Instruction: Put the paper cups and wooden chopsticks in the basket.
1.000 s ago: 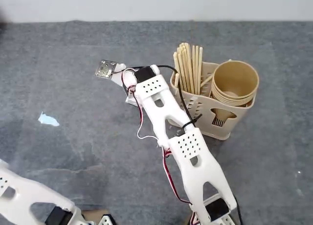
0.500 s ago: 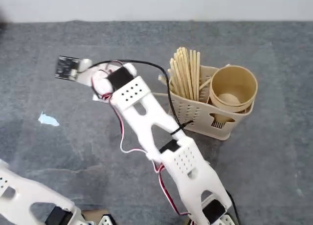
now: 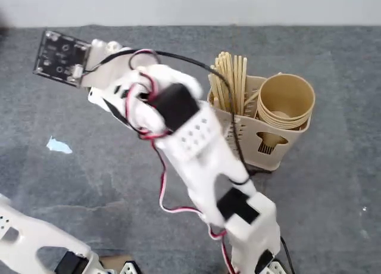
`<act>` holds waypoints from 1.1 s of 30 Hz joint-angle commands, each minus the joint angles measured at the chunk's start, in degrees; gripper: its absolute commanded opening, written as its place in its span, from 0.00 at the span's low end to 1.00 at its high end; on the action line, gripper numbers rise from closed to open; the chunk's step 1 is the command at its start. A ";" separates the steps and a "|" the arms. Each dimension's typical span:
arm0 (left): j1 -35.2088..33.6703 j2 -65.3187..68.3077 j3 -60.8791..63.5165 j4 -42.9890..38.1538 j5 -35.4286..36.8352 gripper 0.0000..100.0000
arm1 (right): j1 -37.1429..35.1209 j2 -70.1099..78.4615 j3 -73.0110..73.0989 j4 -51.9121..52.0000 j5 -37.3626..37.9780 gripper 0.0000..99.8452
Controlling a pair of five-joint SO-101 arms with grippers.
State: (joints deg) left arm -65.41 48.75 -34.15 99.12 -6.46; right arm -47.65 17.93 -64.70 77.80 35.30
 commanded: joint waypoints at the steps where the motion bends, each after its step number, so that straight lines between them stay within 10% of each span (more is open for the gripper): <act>1: 0.35 -1.05 -0.57 1.41 -0.53 0.01 | -0.40 -7.96 -0.97 -0.75 -1.49 0.01; 17: 0.35 -1.05 -0.48 1.32 -0.53 0.01 | 13.67 -30.37 -0.70 -0.57 -2.11 0.01; 33: 0.26 -1.05 -0.57 1.32 -0.18 0.01 | 31.34 -33.19 8.35 6.99 -25.58 0.01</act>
State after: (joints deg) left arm -65.41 48.75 -34.15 99.12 -6.46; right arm -17.32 -14.68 -59.96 86.42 12.53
